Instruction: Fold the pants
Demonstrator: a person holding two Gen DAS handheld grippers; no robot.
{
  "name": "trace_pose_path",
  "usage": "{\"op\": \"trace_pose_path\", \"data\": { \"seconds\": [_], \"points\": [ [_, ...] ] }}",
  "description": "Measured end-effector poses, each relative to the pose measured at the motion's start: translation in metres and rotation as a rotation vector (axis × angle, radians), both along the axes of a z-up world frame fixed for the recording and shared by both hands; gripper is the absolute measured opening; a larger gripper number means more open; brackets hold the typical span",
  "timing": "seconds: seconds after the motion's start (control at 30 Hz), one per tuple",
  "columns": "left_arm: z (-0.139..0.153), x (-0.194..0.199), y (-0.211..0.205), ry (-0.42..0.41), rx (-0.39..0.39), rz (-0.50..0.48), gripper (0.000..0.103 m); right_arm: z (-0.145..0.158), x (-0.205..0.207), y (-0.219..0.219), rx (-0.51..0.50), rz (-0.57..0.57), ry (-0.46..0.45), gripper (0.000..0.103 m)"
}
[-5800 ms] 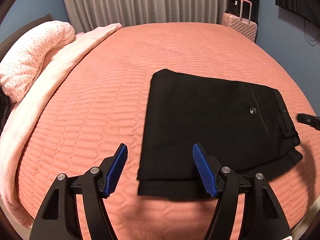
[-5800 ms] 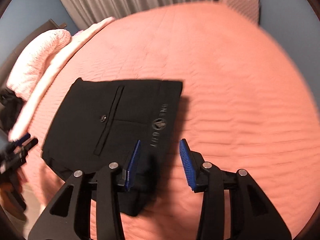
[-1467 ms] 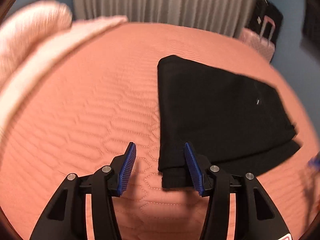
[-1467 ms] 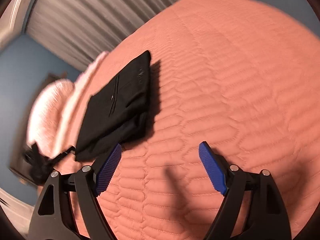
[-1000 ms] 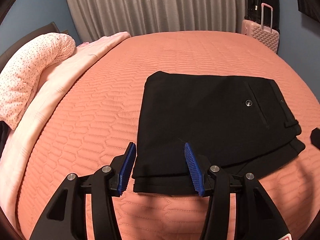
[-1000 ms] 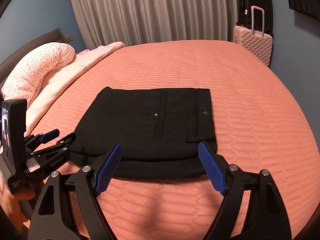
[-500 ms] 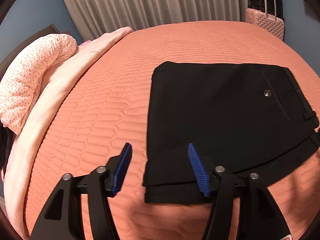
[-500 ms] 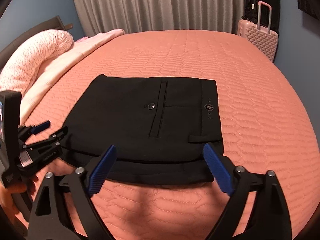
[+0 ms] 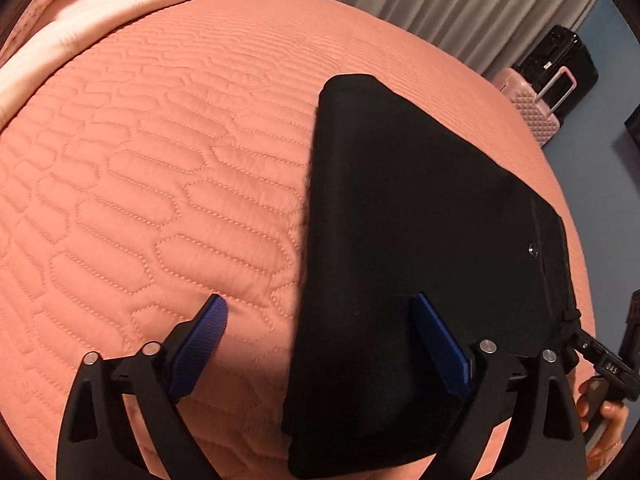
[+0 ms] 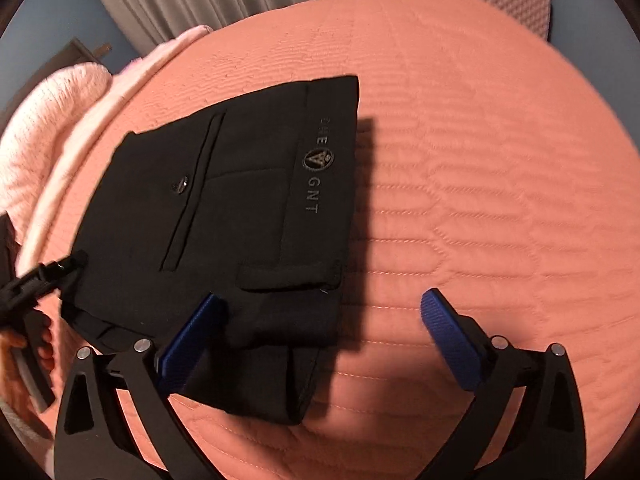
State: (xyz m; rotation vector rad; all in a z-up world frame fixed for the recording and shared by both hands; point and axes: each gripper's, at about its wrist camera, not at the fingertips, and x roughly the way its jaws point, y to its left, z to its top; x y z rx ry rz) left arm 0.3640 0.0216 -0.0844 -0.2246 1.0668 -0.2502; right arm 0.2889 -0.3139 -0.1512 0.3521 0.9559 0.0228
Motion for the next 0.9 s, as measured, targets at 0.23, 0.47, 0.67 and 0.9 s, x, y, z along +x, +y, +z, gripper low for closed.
{"op": "trace_pose_path", "data": {
  "seconds": [0.23,0.47,0.67,0.9],
  "points": [
    [0.006,-0.012,-0.035,-0.023,-0.063,-0.172,0.091,-0.011,-0.002,0.013,0.337,0.080,-0.012,0.098],
    [-0.001,0.002,-0.030,0.027,-0.109,-0.040,0.064,-0.008,0.006,0.028,0.265,0.035,-0.047,0.092],
    [0.015,-0.009,-0.025,0.018,-0.102,-0.041,0.014,0.009,-0.009,0.023,0.254,0.026,-0.047,0.024],
    [0.056,-0.083,-0.018,0.010,-0.102,-0.087,0.013,0.062,-0.093,0.041,0.179,0.100,-0.060,0.021]
  ]
}}
